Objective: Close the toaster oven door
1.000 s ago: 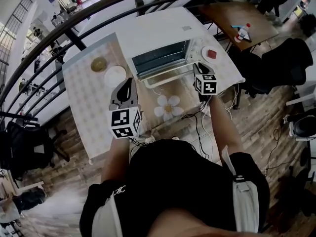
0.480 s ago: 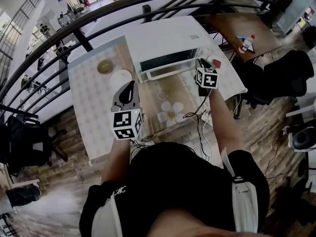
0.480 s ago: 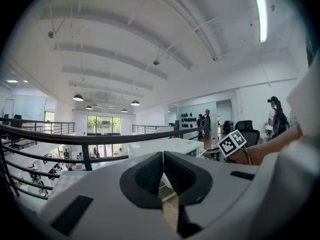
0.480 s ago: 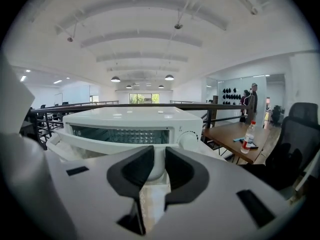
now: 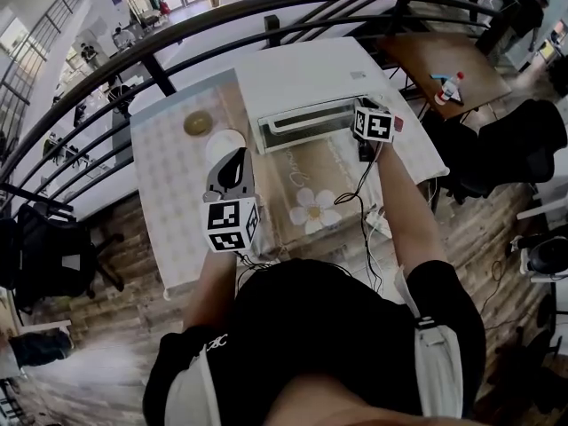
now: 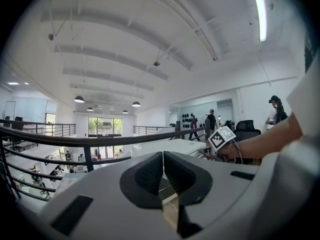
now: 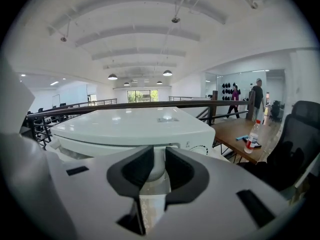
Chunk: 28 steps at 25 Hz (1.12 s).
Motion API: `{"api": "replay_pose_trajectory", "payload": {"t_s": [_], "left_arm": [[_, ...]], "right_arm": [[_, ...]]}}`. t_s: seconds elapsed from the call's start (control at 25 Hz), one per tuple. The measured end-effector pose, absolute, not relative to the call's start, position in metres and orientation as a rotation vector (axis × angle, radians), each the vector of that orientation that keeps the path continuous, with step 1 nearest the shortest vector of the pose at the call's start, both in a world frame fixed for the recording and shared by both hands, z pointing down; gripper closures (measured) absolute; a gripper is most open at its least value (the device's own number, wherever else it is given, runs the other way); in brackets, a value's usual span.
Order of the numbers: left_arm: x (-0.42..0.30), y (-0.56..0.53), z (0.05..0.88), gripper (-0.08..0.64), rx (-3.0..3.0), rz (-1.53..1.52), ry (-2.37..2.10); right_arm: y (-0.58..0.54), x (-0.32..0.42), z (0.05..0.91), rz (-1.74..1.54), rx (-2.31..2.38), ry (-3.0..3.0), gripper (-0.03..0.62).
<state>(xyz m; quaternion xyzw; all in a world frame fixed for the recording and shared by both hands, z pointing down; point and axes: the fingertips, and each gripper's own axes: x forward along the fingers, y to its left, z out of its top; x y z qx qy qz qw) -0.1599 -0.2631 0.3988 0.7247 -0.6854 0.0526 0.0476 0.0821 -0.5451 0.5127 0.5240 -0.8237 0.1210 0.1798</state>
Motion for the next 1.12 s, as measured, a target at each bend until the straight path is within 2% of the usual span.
{"api": "replay_pose_trajectory", "payload": {"t_s": [0.28,0.52,0.72,1.12], "left_arm": [[-0.162,-0.262,0.401,0.543,2.209,0.172,-2.085],[-0.156,-0.267,0.397,0.545,2.235,0.172,-2.066],[-0.137,-0.278,0.398,0.545,2.283,0.177,-2.016],[-0.101,-0.293,0.4,0.544,2.361,0.178,-1.922]], "right_arm": [[-0.546,0.079,0.505,0.313,1.486,-2.29,0.519],[-0.481,0.078,0.422,0.038,1.67,-2.565,0.592],[-0.415,0.082,0.376,-0.064,1.687,-2.74,0.591],[-0.349,0.085,0.374,-0.14,1.637,-2.791,0.591]]}}
